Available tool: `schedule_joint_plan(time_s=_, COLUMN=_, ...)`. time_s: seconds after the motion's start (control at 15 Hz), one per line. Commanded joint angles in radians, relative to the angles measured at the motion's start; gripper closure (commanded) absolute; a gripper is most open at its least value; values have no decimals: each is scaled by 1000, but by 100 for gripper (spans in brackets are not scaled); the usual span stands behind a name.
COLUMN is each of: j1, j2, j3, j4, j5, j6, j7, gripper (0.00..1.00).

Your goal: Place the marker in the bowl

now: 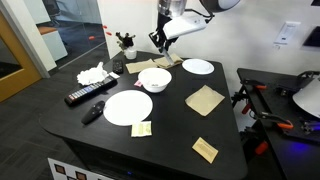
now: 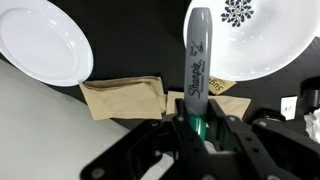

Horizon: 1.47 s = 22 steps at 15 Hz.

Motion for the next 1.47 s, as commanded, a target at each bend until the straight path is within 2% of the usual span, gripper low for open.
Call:
schedule_joint_plan(time_s=0.0, j1=16, j2=46, j3=-7, j4=37, j5=-82, j6=-6, j7=110, gripper=94)
schedule_joint_plan(time_s=0.73, j1=30, j2=132, j3=-3, j4=91, j5=-262, j6=39, j7=376, gripper=94)
schedule_joint_plan(time_s=1.4, j1=30, j2=234, j3=23, j4=182, j5=-441, j6=24, j7=602, gripper=94)
